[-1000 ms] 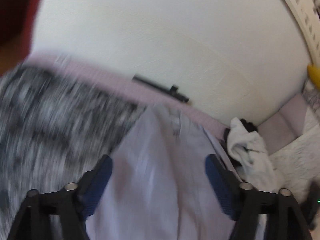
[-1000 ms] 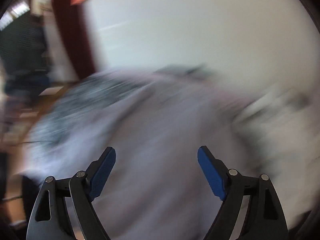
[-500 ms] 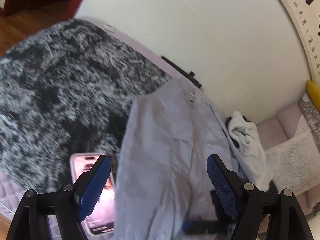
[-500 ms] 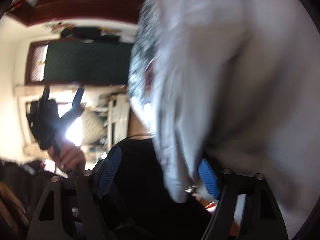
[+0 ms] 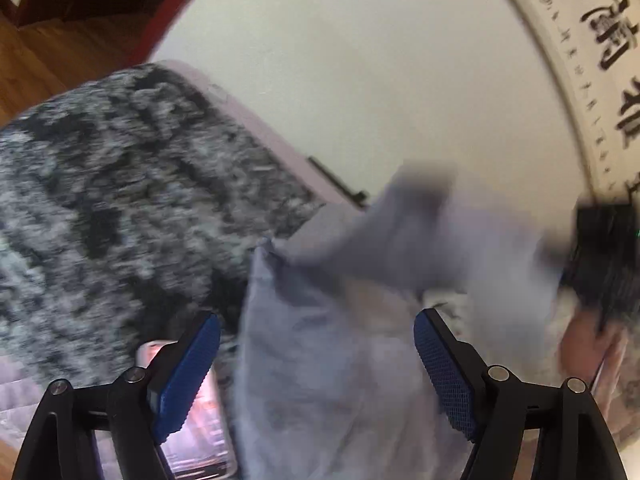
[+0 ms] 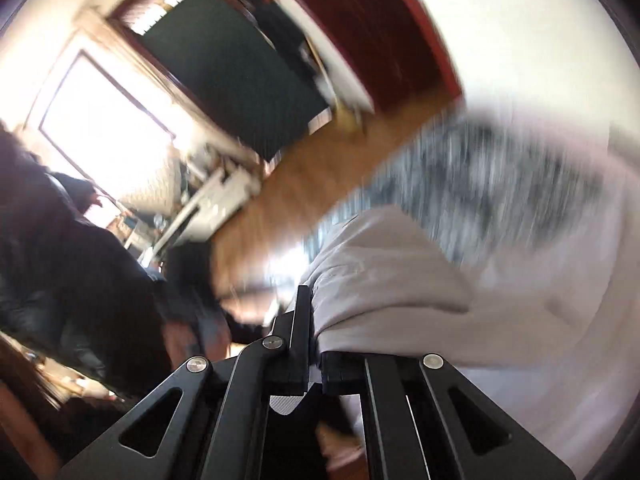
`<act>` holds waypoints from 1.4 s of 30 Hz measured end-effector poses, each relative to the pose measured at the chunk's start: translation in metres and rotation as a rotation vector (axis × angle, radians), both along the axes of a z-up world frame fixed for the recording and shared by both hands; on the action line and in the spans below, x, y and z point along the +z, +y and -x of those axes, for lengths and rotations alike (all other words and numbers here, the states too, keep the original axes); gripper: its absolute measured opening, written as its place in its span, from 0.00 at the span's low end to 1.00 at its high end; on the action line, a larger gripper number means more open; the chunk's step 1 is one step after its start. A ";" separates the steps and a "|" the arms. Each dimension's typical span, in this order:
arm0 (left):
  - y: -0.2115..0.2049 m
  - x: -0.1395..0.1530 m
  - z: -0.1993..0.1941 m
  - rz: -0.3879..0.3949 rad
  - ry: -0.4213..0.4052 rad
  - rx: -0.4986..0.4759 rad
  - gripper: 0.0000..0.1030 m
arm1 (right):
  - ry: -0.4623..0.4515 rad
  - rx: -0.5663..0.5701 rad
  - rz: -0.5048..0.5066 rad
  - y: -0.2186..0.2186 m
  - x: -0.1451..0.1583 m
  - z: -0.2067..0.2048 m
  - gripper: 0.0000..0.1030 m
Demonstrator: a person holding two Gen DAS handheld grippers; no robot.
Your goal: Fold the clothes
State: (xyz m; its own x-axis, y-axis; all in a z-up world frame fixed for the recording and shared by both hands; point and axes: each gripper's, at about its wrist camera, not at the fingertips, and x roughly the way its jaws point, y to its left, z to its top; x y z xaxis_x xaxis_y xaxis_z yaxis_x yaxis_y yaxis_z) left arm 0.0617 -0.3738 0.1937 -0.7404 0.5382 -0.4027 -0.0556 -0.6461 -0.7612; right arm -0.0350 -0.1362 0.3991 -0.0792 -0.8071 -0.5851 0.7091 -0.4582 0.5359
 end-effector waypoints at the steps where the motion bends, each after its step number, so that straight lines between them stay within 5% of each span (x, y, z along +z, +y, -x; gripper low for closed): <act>1: 0.011 -0.001 0.011 -0.032 0.004 -0.048 0.86 | 0.019 -0.014 0.004 0.005 0.024 0.009 0.03; 6: 0.090 -0.028 0.098 -0.203 -0.027 -0.229 0.87 | 0.086 -0.067 -0.010 0.016 0.092 0.022 0.03; 13: 0.177 -0.089 0.159 -0.600 -0.042 -0.224 0.86 | 0.016 -0.012 -0.039 -0.037 0.087 0.051 0.03; 15: 0.176 -0.094 0.177 -0.619 -0.006 -0.169 0.86 | -0.002 0.043 -0.069 -0.072 0.077 0.057 0.03; 18: 0.147 -0.088 0.209 -0.471 0.092 0.054 0.86 | -0.010 0.124 -0.117 -0.113 0.062 0.055 0.03; 21: 0.118 -0.073 0.229 -0.139 0.090 0.330 0.86 | 0.001 0.191 -0.146 -0.127 0.045 0.041 0.03; 23: 0.109 -0.071 0.250 -0.014 0.047 0.366 0.86 | -0.004 0.196 -0.155 -0.125 0.035 0.043 0.03; 25: 0.116 -0.070 0.265 0.021 0.000 0.299 0.86 | -0.027 0.179 -0.157 -0.118 0.025 0.054 0.03; 30: 0.202 -0.063 0.238 0.035 0.010 -0.098 0.87 | -0.067 0.145 -0.165 -0.096 0.007 0.084 0.03; 34: 0.266 -0.058 0.209 0.054 0.082 -0.358 0.87 | -0.019 0.127 -0.146 -0.061 0.032 0.086 0.03; 36: 0.307 -0.063 0.232 0.179 0.062 -0.508 0.87 | 0.001 0.110 -0.132 -0.045 0.048 0.085 0.03; 39: 0.358 -0.097 0.281 0.474 -0.144 -0.688 0.86 | 0.032 0.088 -0.144 -0.039 0.063 0.078 0.03; 42: 0.350 -0.126 0.311 0.682 -0.282 -0.567 0.79 | 0.068 0.085 -0.149 -0.041 0.076 0.068 0.03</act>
State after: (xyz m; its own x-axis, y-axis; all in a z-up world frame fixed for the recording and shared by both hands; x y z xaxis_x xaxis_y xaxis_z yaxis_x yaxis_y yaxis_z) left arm -0.2493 -0.0234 0.0681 -0.2655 0.3700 -0.8903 -0.3710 -0.8915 -0.2599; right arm -0.1026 -0.1770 0.4753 -0.0580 -0.7175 -0.6941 0.7813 -0.4655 0.4159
